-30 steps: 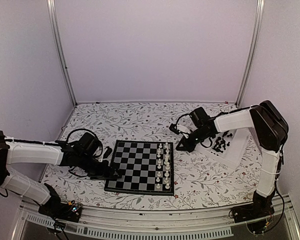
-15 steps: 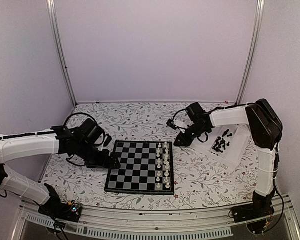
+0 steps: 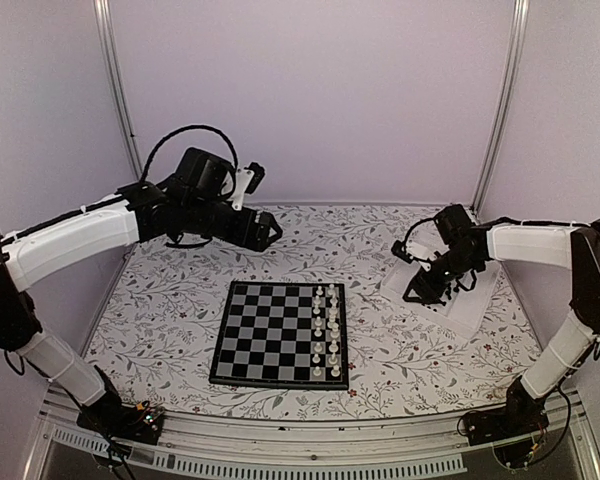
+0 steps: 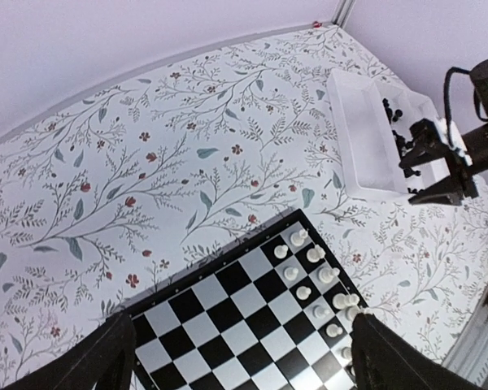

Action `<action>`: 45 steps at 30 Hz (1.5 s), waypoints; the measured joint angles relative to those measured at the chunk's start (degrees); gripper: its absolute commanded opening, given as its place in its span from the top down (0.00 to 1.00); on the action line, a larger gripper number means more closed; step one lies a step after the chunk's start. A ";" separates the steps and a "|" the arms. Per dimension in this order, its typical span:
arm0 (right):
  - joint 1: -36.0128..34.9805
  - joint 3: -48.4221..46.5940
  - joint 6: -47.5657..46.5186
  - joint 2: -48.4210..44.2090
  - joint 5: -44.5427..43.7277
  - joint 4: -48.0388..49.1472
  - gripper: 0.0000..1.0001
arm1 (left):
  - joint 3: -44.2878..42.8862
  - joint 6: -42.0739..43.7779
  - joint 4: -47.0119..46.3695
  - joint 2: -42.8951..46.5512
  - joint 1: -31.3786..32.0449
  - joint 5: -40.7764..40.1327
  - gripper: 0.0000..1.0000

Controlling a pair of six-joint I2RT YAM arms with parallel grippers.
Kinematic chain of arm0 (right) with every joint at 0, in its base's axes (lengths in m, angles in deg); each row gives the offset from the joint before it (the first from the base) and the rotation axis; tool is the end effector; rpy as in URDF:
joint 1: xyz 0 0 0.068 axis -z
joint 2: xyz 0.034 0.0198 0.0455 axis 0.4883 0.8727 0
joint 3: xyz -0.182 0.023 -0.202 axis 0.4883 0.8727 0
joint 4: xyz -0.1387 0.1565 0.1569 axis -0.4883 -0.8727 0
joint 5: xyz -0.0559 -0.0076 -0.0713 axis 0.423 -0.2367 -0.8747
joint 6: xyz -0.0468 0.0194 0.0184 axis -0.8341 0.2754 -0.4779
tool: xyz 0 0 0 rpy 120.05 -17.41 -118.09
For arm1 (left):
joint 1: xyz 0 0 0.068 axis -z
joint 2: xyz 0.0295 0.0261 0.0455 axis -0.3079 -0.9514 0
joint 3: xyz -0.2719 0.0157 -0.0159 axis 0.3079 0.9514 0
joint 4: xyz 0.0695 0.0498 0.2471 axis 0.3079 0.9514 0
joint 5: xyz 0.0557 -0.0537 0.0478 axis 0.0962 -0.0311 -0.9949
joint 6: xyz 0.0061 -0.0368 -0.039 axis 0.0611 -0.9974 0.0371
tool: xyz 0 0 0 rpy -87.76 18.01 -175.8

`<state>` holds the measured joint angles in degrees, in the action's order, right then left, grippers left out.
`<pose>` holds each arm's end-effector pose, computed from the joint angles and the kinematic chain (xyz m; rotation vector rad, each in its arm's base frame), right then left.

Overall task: Set up the chess pieces on the board
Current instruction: Move the chessboard to the center of the board, then move the storage box to the center of the board.

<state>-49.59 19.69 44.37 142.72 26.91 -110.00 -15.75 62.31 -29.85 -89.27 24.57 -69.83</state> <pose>0.2935 0.1202 0.1908 -1.2266 2.3323 0.3413 0.2503 -0.2282 0.3309 0.5284 2.2206 -0.5138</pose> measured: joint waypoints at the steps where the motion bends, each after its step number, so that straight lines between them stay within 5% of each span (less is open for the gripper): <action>1: -0.26 0.83 -0.31 0.00 -0.04 -0.92 0.36 | -0.20 1.25 -1.62 -1.16 0.00 0.02 0.06; 12: -0.63 -1.88 -2.75 1.66 -0.04 -3.10 0.38 | 1.81 6.88 -12.50 -8.96 -1.20 5.18 0.06; 22: -3.02 -3.37 -5.79 5.60 -0.17 -6.21 0.60 | 7.26 6.34 -17.11 -5.79 -5.31 8.81 0.06; 29: -5.70 -1.29 -7.87 4.59 0.02 -8.68 0.66 | 7.32 6.25 -17.99 -4.17 -5.51 9.75 0.06; 45: -12.33 4.72 -11.41 -3.10 5.73 -17.99 0.66 | 7.56 6.93 -17.70 -4.04 -5.51 9.60 0.06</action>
<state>-61.91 24.41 32.96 139.62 32.63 -127.99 -8.18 69.24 -47.56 -93.31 19.06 -60.23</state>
